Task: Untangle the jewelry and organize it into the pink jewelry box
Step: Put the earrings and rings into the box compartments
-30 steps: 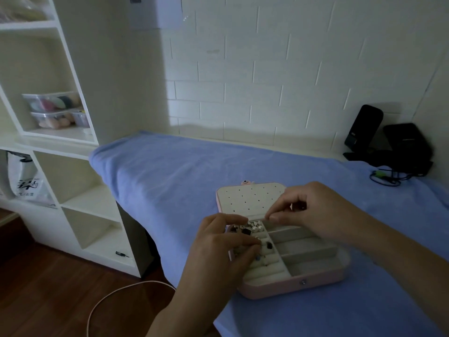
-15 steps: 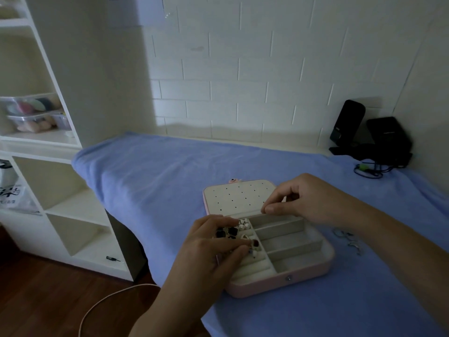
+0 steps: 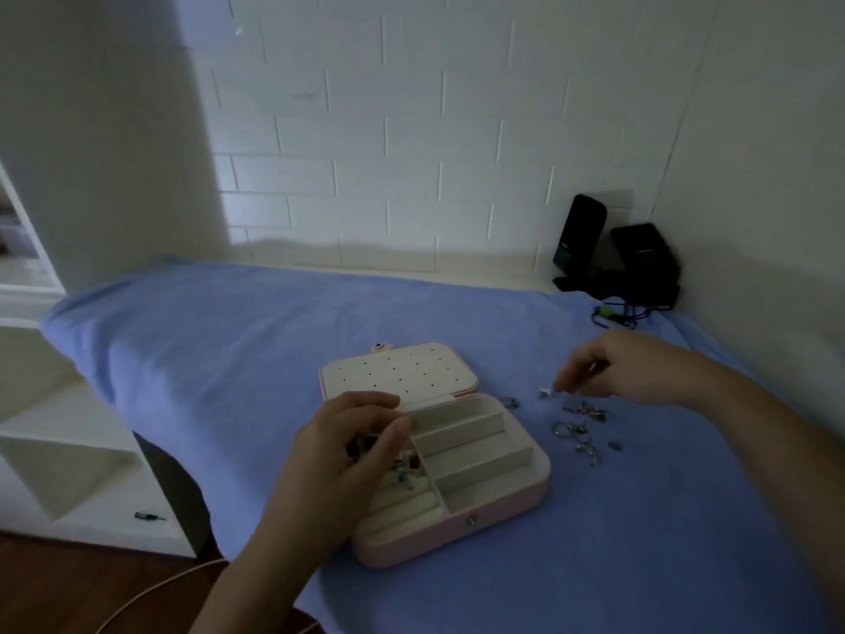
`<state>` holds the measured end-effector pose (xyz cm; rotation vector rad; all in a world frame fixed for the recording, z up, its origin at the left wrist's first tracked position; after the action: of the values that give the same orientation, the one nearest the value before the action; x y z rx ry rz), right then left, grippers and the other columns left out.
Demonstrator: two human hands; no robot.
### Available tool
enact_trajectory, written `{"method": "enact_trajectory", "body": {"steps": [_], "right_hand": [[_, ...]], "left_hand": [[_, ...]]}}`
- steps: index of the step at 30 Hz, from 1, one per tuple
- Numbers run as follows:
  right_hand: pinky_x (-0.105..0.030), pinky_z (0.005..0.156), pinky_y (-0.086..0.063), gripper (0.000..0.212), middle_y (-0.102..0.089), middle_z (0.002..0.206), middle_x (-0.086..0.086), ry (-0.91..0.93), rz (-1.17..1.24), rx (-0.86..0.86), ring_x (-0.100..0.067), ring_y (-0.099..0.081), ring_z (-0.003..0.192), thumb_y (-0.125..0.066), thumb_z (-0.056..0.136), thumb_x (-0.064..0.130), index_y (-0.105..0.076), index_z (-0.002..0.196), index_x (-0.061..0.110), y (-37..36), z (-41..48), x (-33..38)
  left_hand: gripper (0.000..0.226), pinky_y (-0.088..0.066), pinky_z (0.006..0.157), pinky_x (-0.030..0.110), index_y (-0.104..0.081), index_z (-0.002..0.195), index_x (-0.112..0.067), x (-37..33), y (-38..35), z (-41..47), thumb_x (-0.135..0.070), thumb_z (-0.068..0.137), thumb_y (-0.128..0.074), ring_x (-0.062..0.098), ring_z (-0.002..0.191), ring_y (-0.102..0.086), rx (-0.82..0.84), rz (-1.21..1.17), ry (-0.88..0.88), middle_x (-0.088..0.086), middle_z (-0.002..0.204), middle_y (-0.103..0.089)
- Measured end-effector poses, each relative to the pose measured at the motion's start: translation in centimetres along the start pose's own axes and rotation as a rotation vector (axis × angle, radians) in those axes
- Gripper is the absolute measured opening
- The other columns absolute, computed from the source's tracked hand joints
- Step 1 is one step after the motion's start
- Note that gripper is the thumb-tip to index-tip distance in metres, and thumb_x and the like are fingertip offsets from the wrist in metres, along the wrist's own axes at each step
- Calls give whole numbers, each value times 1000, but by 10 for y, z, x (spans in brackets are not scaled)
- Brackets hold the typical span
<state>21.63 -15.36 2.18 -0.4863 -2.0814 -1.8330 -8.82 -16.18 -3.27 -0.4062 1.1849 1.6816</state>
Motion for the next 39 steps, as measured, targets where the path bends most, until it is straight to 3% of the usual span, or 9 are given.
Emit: {"method": "enact_trajectory", "body": {"steps": [5,8,11,16,20,25,28,31,39], "right_hand": [[-16,76,-49,36,-67,92,12,-18,80,-106,-4,-62,89,-52,91,-2,-67,87,31,0,-1,-29],[-23,90,-45,32,-62,103,12,5,98,-180,-6,-58,98,-51,93,0,-65,106,26,-3,3,-31],[-17,92,-38,38,-57,122,6,98,67,-176,-9,-51,114,-45,95,-2,-59,124,19,-16,10,-28],[1,77,-35,29,-56,115,9,164,-5,-184,-2,-50,100,-55,94,16,-60,123,20,-33,19,-25],[2,82,-33,32,-57,113,12,232,31,-162,1,-52,104,-63,87,8,-64,116,23,-30,18,-28],[-2,85,-36,42,-58,110,16,254,38,-108,4,-53,102,-55,85,-6,-68,107,26,-31,18,-26],[-7,81,-42,34,-61,104,18,199,77,-157,-1,-58,98,-50,91,2,-69,95,30,-31,20,-28],[-12,76,-44,12,-63,97,14,199,58,-207,-1,-59,89,-62,89,18,-72,93,26,-33,21,-27],[-9,55,-43,12,-67,75,9,153,86,-105,8,-58,57,-68,83,6,-71,82,18,-26,10,-15]], "left_hand": [[41,-28,96,8,-72,83,-38,8,-9,2,-68,74,-45,-11,106,-51,107,-22,26,-32,104,-60],[42,-18,106,12,-72,85,-39,10,-10,1,-65,72,-42,-11,109,-49,103,-29,18,-34,109,-57],[39,-20,109,17,-72,86,-39,9,-11,0,-62,73,-43,-9,110,-50,87,-46,1,-31,107,-60],[38,-31,109,41,-73,88,-35,8,-11,-1,-58,74,-46,-9,109,-52,75,-102,-28,-26,103,-65],[38,-28,110,34,-73,87,-34,9,-11,-1,-57,75,-45,-8,109,-52,62,-107,-38,-27,102,-66],[37,-29,108,30,-73,87,-33,12,-12,-2,-56,76,-46,-6,111,-52,59,-115,-33,-25,102,-66],[39,-26,107,20,-73,87,-34,12,-12,-3,-58,76,-44,-7,113,-50,74,-112,-17,-26,102,-66],[41,-21,100,3,-73,88,-34,12,-11,-3,-59,76,-43,-7,114,-50,82,-92,-14,-27,103,-66],[39,-22,101,4,-73,86,-35,10,-10,-3,-58,76,-43,-5,113,-51,79,-93,-8,-27,101,-66]]}}
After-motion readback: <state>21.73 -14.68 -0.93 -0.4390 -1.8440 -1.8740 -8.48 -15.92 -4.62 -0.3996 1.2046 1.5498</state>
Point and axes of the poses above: each hand's wrist, its own z-axis towards the middle knuckle, its own y-axis out of the back of the hand, x = y × z, the point moved 2 cm from there along z, towards the middle knuckle
